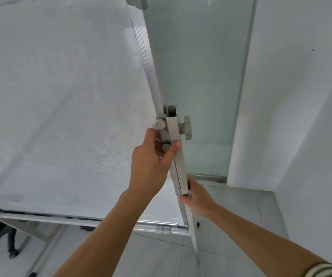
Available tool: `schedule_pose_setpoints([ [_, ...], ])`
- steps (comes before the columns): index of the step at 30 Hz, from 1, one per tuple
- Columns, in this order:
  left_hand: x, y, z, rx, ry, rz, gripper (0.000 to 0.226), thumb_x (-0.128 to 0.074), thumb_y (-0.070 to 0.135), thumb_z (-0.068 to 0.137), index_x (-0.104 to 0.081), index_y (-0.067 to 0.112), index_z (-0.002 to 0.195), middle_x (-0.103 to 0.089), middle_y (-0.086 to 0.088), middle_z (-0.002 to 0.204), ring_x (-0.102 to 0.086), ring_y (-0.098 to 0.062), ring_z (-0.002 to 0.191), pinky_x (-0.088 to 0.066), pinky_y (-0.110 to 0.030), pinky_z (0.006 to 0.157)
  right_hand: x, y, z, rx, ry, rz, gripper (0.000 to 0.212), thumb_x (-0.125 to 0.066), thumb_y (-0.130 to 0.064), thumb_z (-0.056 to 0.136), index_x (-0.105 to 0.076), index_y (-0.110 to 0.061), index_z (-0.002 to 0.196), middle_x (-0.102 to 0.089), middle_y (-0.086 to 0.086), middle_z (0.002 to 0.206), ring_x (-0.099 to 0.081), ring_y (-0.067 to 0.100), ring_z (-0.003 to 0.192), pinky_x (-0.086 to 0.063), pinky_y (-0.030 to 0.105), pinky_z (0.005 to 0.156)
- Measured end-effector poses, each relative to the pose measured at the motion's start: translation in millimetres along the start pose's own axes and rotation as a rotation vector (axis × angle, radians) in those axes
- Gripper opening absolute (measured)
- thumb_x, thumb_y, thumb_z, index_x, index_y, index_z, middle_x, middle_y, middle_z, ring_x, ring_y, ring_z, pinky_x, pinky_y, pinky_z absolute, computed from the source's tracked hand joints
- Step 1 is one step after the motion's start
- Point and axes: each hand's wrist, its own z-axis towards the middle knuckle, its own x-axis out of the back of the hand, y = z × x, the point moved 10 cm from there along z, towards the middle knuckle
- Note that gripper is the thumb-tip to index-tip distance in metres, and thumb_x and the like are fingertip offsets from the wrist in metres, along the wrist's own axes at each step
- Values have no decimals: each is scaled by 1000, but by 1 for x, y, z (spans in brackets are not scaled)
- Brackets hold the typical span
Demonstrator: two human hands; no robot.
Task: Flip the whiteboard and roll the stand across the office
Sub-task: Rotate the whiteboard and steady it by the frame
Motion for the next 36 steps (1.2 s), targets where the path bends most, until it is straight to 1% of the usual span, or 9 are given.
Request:
schedule_pose_setpoints([
  [4,24,1,-38,-53,-28,-18,31,-65,39,86,-52,16,103,-67,0,75,-62,-16,63,-56,-31,63,-28,-13,-52,-43,41,36,51,-62,-30,74,-44,-21,121,-66,2,97,-65,23,85,-56,44,81],
  [9,67,-9,-94,-83,-54,-35,34,-63,40,86,-52,16,106,-69,-2,85,-66,-18,72,-58,-35,69,-74,-32,-116,-80,46,47,40,-61,-33,75,-42,-22,108,-65,6,93,-65,25,83,-57,48,79],
  [13,100,-15,-133,-81,-72,-29,35,-62,41,86,-51,17,109,-65,8,86,-65,-9,75,-56,-23,67,-105,-48,-157,-87,23,47,43,-63,-38,75,-40,-24,109,-65,3,93,-66,23,84,-57,48,81],
  [16,119,-17,-159,-69,-68,-40,30,-62,41,86,-47,23,104,-61,14,84,-63,-3,75,-53,-19,67,-120,-58,-183,-83,20,50,44,-65,-37,77,-41,-22,111,-65,3,98,-65,24,88,-55,48,83],
  [22,150,-13,-210,-37,-44,-98,25,-63,35,88,-47,22,102,-59,18,81,-61,0,72,-48,-5,64,-144,-74,-230,-56,12,14,47,-66,-36,82,-41,-15,115,-64,6,105,-64,27,92,-54,45,83],
  [26,164,-11,-234,-10,-53,-116,24,-61,34,90,-46,24,105,-57,19,84,-61,-3,74,-52,-10,65,-156,-81,-253,-33,31,-39,44,-65,-34,86,-41,-11,115,-59,2,96,-62,26,83,-50,32,65],
  [29,172,-10,-250,-6,-60,-118,24,-61,34,90,-46,24,106,-57,18,85,-61,-4,76,-56,-21,69,-162,-86,-270,-15,67,-77,36,-63,-32,88,-37,-14,106,-54,-2,90,-54,23,74,-37,26,53],
  [32,176,-8,-262,-14,-82,-111,25,-61,33,90,-46,23,106,-57,18,87,-61,-4,77,-57,-22,70,-169,-86,-288,-25,91,-85,38,-62,-31,88,-40,-10,110,-55,-2,88,-54,23,72,-35,26,52],
  [36,170,1,-267,-50,-112,-121,26,-63,33,88,-47,21,104,-56,17,84,-59,-4,72,-50,-11,65,-164,-77,-299,-53,113,-76,38,-62,-33,87,-42,-12,112,-64,3,96,-65,27,81,-49,35,64],
])
